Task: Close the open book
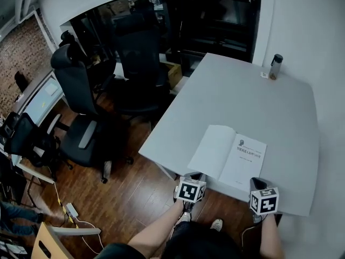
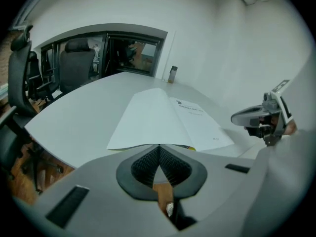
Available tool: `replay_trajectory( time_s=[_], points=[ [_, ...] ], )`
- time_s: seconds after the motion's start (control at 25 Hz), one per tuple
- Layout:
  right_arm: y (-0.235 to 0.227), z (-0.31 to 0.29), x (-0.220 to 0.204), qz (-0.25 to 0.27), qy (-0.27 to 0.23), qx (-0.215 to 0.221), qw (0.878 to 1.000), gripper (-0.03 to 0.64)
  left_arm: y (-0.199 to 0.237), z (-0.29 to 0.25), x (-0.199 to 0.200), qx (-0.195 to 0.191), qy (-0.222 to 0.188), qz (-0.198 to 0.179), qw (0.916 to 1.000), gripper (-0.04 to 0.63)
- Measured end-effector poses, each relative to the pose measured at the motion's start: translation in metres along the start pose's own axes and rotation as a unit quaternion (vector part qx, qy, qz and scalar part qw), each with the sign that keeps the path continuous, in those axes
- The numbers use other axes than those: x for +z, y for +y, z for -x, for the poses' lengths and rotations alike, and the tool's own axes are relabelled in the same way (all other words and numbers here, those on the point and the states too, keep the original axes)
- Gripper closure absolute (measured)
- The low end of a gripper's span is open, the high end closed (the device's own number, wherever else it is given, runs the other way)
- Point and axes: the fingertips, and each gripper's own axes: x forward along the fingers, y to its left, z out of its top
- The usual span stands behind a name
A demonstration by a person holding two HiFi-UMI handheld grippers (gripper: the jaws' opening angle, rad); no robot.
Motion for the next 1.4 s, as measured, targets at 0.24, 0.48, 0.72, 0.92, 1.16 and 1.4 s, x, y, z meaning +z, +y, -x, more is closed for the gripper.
replay_trajectory(
  time_s=[0.24,0.48,0.72,0.92,1.16,1.4],
  points=[
    [-0.009,0.006,0.000,-0.006,-0.008,-0.006,1.000,0.612,-0.030,0.011,0.022,-0.019,-0.041,-0.018,0.9988,0.591],
    [-0.017,0.012,-0.001,-0.016,-0.020,-0.010,1.000,0.612,-0.073,0.016,0.044,-0.046,-0.092,-0.051,0.9934,0.590],
    [-0.042,0.031,-0.002,-0.024,-0.033,-0.027,0.999,0.612,-0.118,0.003,0.052,-0.082,-0.095,-0.073,0.9894,0.591],
    [-0.061,0.045,-0.012,-0.027,-0.035,-0.036,0.998,0.612,-0.149,-0.022,0.035,-0.102,-0.059,-0.089,0.9891,0.591],
    [-0.077,0.067,-0.012,-0.044,-0.060,-0.019,0.997,0.612,-0.183,-0.029,0.027,-0.124,-0.037,-0.103,0.9862,0.590],
    [-0.060,0.093,0.016,-0.033,-0.128,0.045,0.990,0.612,-0.200,0.004,0.062,-0.112,-0.099,-0.097,0.9840,0.591]
  ],
)
